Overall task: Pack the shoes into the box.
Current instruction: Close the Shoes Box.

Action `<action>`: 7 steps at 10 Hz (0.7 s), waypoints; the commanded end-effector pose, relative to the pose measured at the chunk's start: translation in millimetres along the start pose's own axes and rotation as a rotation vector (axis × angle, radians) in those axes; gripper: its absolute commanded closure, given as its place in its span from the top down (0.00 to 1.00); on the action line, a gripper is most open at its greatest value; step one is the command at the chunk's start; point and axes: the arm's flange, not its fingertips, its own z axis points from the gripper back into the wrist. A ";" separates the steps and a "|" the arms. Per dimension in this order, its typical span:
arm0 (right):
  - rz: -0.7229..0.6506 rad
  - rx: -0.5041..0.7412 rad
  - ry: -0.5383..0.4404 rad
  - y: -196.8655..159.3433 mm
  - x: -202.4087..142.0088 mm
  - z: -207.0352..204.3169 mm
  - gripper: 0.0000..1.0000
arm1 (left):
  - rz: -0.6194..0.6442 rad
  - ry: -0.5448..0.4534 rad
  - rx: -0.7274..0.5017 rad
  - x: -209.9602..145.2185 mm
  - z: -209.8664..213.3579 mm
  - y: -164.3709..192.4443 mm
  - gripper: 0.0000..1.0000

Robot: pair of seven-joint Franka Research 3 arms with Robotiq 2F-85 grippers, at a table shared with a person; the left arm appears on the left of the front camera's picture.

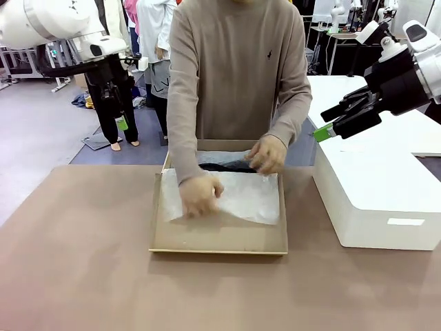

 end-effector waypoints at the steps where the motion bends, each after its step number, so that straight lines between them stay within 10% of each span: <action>1: 0.018 0.020 -0.029 -3.4 -0.8 -2.4 1.00 | -0.104 -0.039 -0.017 -12.2 -2.8 -1.2 0.00; 7: 0.018 0.020 -0.029 -3.4 -0.8 -2.4 1.00 | -0.141 -0.110 -0.113 -10.6 -2.7 1.5 0.00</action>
